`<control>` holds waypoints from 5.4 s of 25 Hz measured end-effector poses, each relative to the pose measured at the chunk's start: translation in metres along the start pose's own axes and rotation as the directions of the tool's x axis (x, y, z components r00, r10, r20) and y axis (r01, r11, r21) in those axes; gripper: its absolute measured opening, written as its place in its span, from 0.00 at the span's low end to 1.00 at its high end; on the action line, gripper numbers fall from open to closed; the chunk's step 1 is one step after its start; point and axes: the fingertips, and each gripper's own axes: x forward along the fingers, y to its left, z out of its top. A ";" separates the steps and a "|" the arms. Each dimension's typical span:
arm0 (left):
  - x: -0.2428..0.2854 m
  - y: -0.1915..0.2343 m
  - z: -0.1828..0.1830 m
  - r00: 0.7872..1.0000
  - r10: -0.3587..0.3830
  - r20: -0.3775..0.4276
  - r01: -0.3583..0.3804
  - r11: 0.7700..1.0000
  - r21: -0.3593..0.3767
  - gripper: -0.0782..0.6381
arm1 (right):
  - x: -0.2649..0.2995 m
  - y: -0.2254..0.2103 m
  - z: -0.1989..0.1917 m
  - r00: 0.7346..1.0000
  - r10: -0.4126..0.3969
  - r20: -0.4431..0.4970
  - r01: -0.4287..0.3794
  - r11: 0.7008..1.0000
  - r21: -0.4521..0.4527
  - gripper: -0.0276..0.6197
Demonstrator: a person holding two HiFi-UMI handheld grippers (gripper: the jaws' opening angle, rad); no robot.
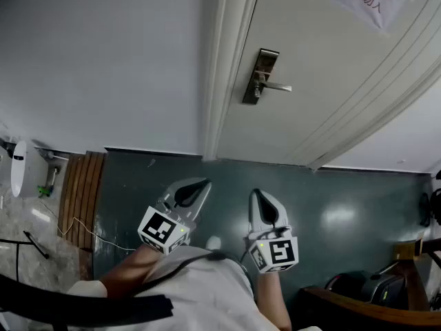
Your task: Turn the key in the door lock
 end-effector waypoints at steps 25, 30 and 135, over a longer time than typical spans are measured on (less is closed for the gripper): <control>0.033 -0.022 -0.024 0.996 0.069 -0.056 -0.070 0.998 -0.006 0.12 | 0.004 -0.022 -0.035 0.981 0.181 -0.073 -0.178 0.983 0.043 0.05; 0.041 -0.018 -0.022 0.994 0.100 -0.050 -0.101 0.995 -0.016 0.12 | 0.007 -0.032 -0.034 0.981 0.185 -0.063 -0.182 0.982 0.054 0.05; 0.285 0.198 0.010 0.998 -0.001 -0.064 0.000 1.000 -0.014 0.12 | 0.373 -0.262 -0.090 0.983 0.066 0.168 -0.180 0.445 0.877 0.28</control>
